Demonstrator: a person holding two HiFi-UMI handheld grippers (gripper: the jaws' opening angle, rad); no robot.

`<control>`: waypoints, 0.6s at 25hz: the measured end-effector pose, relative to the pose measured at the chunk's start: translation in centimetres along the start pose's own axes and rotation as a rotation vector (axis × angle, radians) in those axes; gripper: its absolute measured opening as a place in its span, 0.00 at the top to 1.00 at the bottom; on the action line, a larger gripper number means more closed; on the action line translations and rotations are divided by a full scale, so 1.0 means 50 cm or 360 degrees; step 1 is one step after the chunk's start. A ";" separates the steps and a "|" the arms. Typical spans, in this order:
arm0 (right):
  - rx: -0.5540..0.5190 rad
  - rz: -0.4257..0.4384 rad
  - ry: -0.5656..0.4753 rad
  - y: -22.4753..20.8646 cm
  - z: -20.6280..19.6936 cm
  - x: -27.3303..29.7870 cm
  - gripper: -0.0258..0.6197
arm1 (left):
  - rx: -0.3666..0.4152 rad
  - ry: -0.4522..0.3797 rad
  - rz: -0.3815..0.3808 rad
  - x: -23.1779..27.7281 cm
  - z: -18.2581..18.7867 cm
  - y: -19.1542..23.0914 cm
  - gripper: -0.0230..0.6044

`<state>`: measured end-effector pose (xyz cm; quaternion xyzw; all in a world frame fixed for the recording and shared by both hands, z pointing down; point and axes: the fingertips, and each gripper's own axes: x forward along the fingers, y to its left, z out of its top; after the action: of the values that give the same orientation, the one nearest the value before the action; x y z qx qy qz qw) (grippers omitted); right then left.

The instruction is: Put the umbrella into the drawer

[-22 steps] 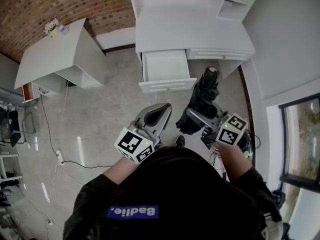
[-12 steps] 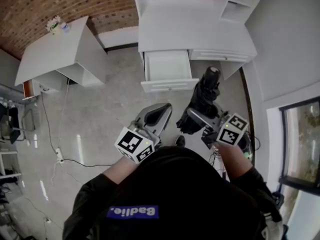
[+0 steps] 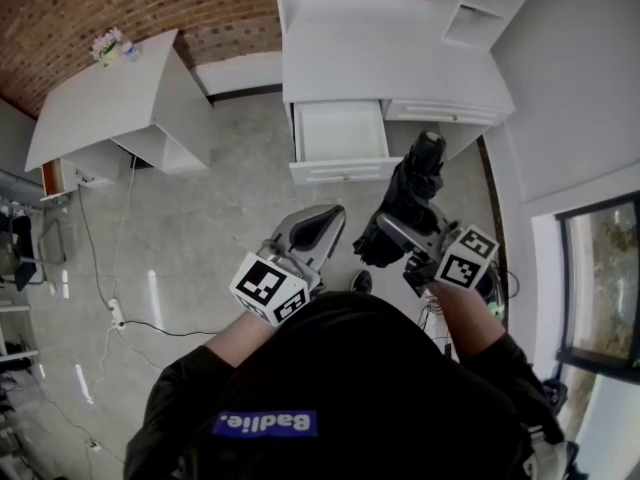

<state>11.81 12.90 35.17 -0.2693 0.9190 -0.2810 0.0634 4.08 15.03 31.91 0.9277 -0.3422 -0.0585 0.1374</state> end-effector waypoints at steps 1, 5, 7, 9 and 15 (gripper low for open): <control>-0.0005 -0.0006 0.0003 0.002 -0.001 0.007 0.53 | -0.0001 -0.0001 -0.0001 -0.006 0.003 0.005 0.96; -0.0026 -0.0024 0.0002 0.017 -0.008 0.037 0.53 | 0.0001 -0.0016 -0.0007 -0.037 0.014 0.027 0.96; -0.0041 -0.0031 -0.0003 0.027 -0.013 0.055 0.53 | 0.0003 -0.0028 -0.0010 -0.057 0.018 0.039 0.96; -0.0051 -0.0042 -0.0011 0.036 -0.017 0.073 0.53 | 0.0004 -0.0035 -0.0015 -0.077 0.022 0.052 0.96; -0.0072 -0.0076 -0.0028 0.059 -0.031 0.117 0.53 | -0.0003 -0.0046 -0.0044 -0.128 0.027 0.078 0.96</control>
<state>5.08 12.61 35.04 -0.2950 0.9178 -0.2592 0.0587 -3.47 16.08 31.83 0.9312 -0.3314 -0.0741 0.1326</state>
